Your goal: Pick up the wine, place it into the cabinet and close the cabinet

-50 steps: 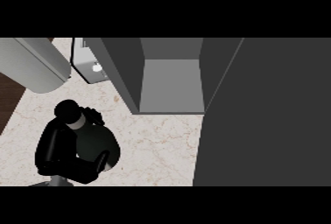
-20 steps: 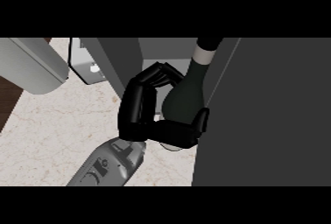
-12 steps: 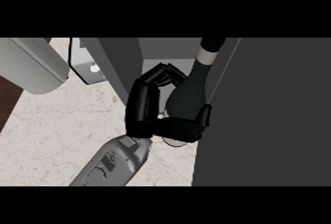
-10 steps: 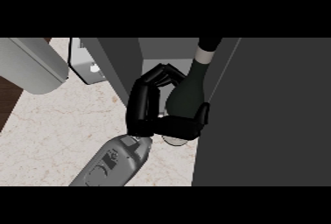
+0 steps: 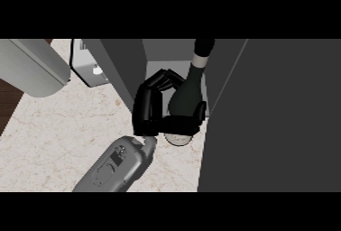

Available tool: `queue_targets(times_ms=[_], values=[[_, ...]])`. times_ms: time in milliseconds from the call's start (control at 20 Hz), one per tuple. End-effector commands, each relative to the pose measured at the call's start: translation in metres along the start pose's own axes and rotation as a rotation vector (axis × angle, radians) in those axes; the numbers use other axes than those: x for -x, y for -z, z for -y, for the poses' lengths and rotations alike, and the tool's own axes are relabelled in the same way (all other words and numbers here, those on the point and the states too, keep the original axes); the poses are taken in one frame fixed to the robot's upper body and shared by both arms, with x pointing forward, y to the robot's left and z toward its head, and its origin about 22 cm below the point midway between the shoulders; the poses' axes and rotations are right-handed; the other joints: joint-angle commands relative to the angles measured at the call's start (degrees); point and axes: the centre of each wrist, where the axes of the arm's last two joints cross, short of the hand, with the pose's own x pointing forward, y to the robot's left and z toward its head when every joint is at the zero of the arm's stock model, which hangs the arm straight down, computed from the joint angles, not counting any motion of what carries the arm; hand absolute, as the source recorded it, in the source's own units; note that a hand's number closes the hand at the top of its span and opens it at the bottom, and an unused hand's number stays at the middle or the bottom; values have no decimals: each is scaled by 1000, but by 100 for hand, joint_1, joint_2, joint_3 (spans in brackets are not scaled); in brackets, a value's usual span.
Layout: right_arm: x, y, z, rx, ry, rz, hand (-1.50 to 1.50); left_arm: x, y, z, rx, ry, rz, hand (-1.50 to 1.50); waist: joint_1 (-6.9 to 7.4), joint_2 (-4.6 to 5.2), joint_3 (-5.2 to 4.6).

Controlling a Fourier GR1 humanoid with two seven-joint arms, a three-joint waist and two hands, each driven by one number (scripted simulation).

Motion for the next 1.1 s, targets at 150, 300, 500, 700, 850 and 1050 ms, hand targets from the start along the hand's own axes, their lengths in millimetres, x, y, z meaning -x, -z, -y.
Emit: queue_targets(times_ms=[150,300,500,700,850,1050], values=[[-18,-6,4,-21,20,72,-150,31,7,2,-15,121,14,150,-19,11,0],[-21,-19,0,-28,44,67,-150,46,1,-15,-15,119,25,150,-6,3,0],[-20,-14,2,-40,25,47,-150,45,1,-23,-32,152,36,150,43,-5,1],[0,-10,5,-15,47,66,-150,58,18,-31,-74,128,38,150,-1,10,3],[-9,-22,15,-13,22,64,-150,56,12,-40,-98,114,23,150,22,-2,5],[-20,-29,2,-29,57,77,-150,55,23,-27,-104,134,17,150,-47,0,1]])
